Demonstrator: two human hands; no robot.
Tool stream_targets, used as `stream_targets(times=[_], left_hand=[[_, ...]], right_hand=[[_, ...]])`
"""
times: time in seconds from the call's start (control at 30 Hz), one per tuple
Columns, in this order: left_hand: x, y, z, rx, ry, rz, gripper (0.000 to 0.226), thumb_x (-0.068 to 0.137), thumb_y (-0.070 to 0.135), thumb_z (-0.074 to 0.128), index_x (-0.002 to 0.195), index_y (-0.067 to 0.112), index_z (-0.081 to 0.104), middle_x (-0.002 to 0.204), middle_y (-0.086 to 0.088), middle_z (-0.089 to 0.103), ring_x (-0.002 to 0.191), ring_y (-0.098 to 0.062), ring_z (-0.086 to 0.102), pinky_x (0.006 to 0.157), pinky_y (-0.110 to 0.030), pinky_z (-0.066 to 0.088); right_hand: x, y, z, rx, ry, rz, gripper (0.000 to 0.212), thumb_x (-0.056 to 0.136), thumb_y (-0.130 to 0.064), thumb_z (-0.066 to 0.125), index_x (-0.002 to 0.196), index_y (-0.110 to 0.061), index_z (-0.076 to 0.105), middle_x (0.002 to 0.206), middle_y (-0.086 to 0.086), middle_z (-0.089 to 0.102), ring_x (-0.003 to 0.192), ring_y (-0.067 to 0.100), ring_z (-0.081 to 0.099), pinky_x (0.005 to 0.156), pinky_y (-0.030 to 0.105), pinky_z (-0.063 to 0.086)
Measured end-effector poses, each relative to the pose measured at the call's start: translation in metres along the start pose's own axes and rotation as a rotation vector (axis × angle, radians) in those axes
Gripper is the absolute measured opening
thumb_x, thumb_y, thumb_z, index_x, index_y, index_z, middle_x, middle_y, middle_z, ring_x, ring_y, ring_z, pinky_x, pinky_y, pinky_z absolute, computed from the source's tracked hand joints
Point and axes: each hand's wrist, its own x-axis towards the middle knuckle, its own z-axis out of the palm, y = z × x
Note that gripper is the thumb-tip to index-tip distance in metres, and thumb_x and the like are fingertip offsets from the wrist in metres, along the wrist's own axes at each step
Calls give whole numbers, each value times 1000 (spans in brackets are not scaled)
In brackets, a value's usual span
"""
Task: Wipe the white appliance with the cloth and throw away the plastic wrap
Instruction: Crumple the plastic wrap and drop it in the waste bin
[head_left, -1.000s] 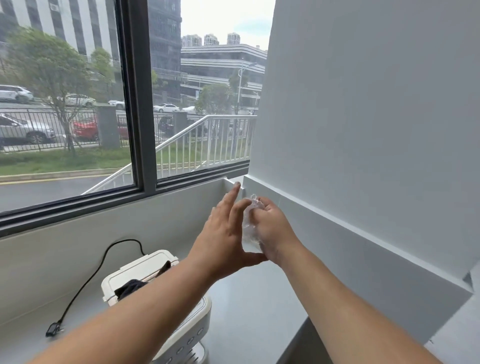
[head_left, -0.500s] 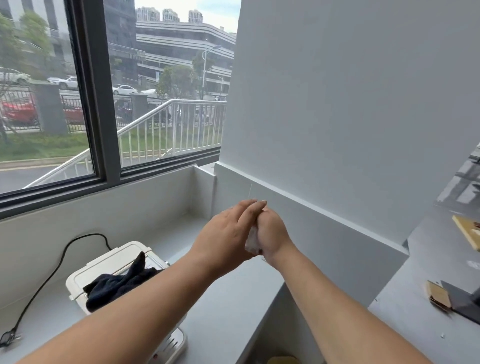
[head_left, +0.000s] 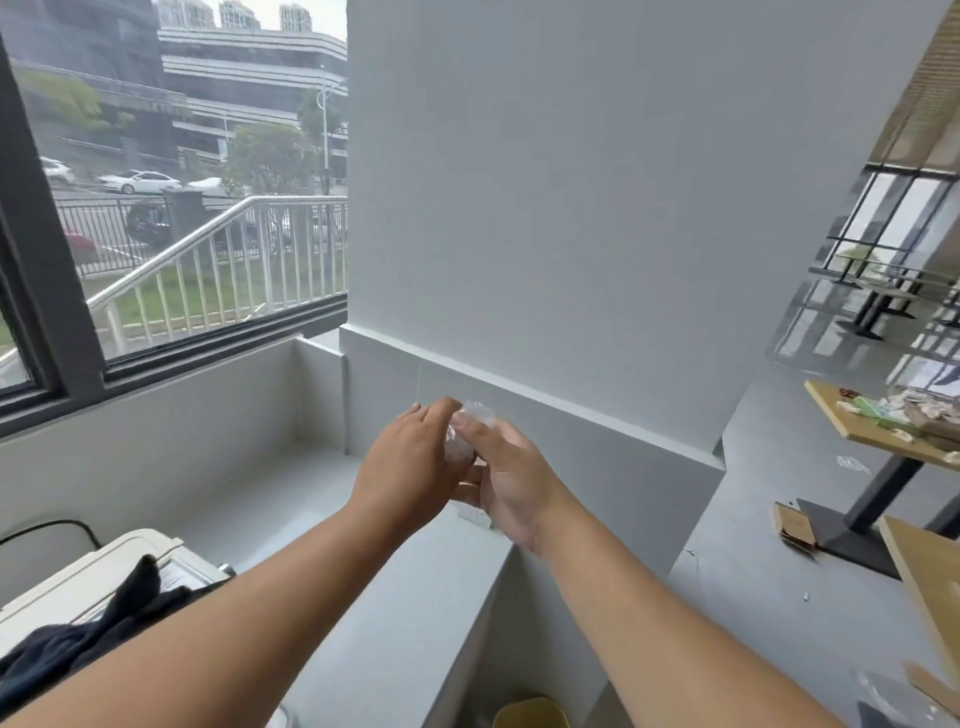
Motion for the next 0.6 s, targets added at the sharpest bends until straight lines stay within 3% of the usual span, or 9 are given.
stream_targets(times=[0.1,0.23,0.37,0.5,0.6], left_hand=[[12,25,19,-72,-43,-26,20,94,37,57,111,37,47,102,5,69,90,-26,64,58,-33,35],[30,57,43,-158,-79,-28,30,88,45,55,115,41,42,109,7,68,96,-23,65,65,-34,40],[42,73,71,-193,-105,8,65,81,48,74,131,39,35,127,7,66,113,-19,62,77,-30,42],[47,76,97,-229,-150,30,93,70,49,84,145,44,29,145,18,53,104,-15,64,75,-34,51],[49,73,116,-150,-206,91,86,71,44,84,145,44,38,142,16,53,105,-13,63,74,-27,46]], right_hand=[[-3,-12,-25,96,94,8,61,94,-33,75,142,-7,49,96,4,69,83,23,68,76,41,58],[-3,-27,-59,145,171,-41,55,96,-17,73,142,-2,47,112,14,66,91,26,67,72,35,56],[3,-28,-95,35,320,-74,53,92,-6,70,135,-25,46,101,5,70,75,15,69,65,26,55],[8,-15,-123,-293,379,-27,52,80,-15,63,120,-44,46,96,4,68,75,14,65,70,33,55],[11,0,-144,-358,373,26,52,73,-25,67,116,-46,48,101,1,72,83,14,69,79,39,58]])
